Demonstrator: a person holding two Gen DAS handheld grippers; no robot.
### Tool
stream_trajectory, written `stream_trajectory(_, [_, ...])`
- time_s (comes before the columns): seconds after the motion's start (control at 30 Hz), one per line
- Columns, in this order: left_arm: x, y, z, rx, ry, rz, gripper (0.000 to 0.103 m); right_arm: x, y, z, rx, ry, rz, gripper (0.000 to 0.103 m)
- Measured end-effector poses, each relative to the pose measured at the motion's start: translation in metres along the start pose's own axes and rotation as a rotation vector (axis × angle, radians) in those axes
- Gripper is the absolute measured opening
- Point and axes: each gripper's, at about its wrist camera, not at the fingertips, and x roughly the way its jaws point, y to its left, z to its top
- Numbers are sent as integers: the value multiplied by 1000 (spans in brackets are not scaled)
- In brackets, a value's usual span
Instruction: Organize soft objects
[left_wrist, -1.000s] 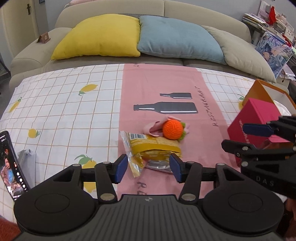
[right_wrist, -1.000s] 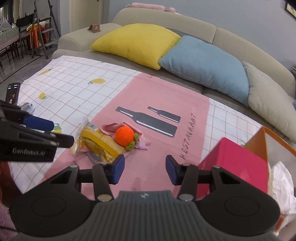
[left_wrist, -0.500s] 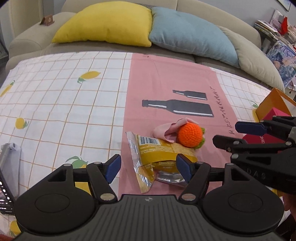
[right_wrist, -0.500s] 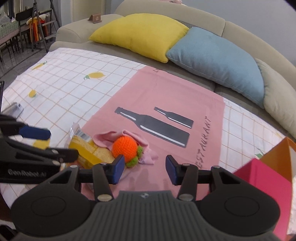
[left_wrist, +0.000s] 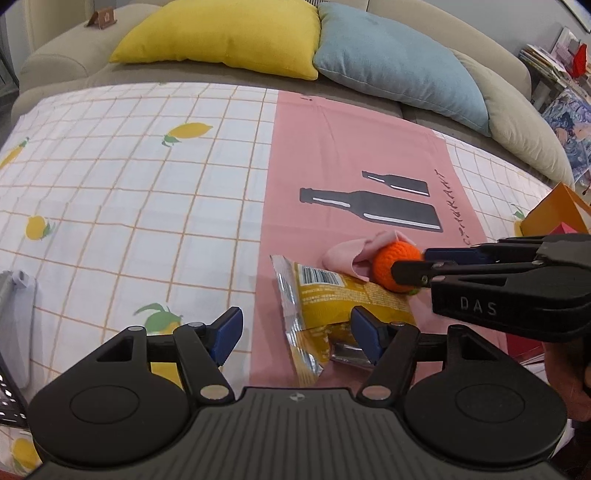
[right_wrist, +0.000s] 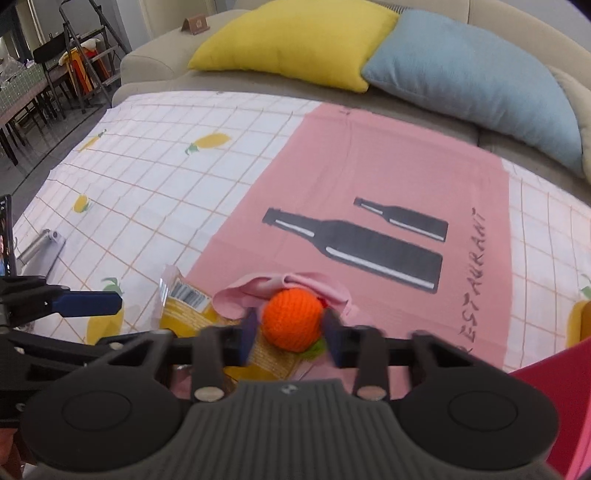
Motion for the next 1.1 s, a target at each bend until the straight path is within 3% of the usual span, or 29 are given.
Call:
stream_trajectory(0.1, [3,0,0,-17,-10,-40,83,-7,-5,-3,20,-6,42,0])
stream_trajectory(0.37, [28,-1,1,-72,8,-92,87,-27,-18,-26,67,11,32,0])
stream_trajectory(0.47, [37,-4,1,-65,29,-100,86,-29,-20,-30,73,16,26,4])
stream_trajectory(0.63, [31,-13,-4,-19,18,-94,60,-28,-20,-33,65,22,14,5])
stream_trajectory(0.77, [15,-6,-4,-56,24,-84,35,-29,-21,-35,54,23,1,5])
stream_trajectory(0.9, [-12,-5,-9,-57,59,-40,32,-34,-23,-33,37,10,0,7])
stream_trajectory(1.03, [-29,-4,-24,-67,82,-29,32,-34,-19,-28,22,-10,41,31])
stream_trajectory(1.1, [-33,-6,-29,-55,71,-7,31,-29,-12,-24,1,-8,49,35])
